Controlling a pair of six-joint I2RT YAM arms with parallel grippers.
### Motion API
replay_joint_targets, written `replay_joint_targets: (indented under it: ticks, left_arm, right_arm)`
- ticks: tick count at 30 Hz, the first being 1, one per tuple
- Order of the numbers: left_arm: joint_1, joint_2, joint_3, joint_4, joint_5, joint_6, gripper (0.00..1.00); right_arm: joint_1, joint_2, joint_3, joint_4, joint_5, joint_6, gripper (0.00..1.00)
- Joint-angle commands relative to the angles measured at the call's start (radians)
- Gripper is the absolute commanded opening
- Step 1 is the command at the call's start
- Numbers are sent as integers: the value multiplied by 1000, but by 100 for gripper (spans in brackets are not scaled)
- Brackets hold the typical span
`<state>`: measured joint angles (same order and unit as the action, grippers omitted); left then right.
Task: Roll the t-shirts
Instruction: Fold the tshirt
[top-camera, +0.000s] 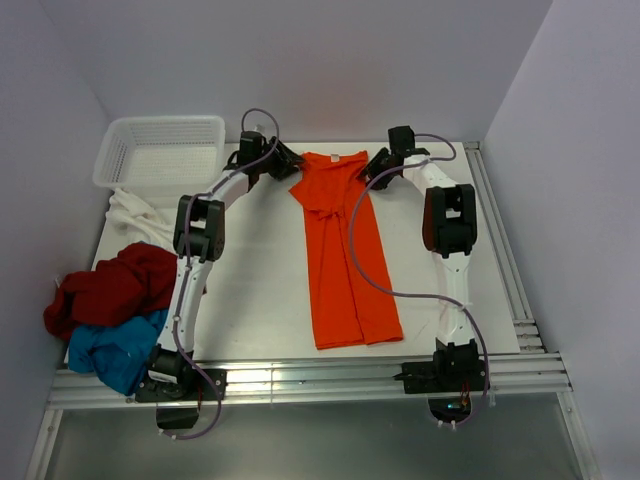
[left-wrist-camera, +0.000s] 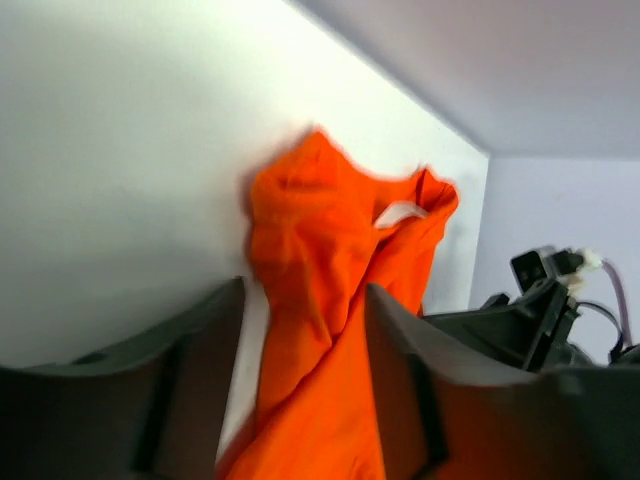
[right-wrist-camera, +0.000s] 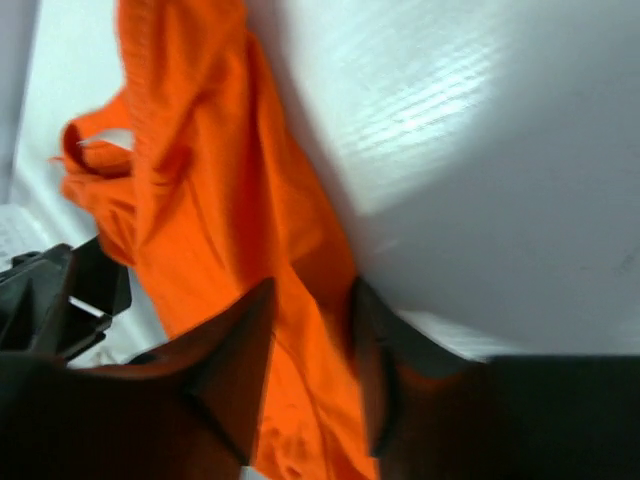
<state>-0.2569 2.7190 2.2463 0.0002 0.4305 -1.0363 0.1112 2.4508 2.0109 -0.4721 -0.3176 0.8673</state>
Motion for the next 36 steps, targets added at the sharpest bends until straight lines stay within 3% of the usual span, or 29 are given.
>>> replay_joint_targets:
  ticks: [1,2,5,10,18,24,28,33,36]
  left_arm:
    - [41,-20,44,-9,-12,37,59]
    - [47,-39,42,-28,-10,53,62]
    - [54,-142,3,-80,-38,122,73]
    - [58,-378,-141,-144,-91,219,79]
    - [-7,-886,-631,-256,-211,314,82]
    - [-230,-1250,-1051,-327,-337,227,82]
    - [-399,-1421,-1230,-380,-421,127,81]
    - [-551,-1578,-1409,-420,-469,-17,78]
    - [-663,-1595,-1482,-419,-493,-100,77]
  right_arm:
    - [-8,27,67,-5,18,13,50]
    - [-10,17,80,-19,23,6,58]
    - [-24,-47,65,-23,14,-8,63]
    - [-47,-252,-59,-37,37,-66,64]
    - [-47,-757,-564,-94,75,-188,63]
    - [-47,-1133,-1010,-206,78,-232,53]
    - [-45,-1354,-1208,-281,81,-266,52]
    - [-39,-1585,-1365,-385,63,-242,52]
    - [102,-1632,-1370,-439,159,-134,53]
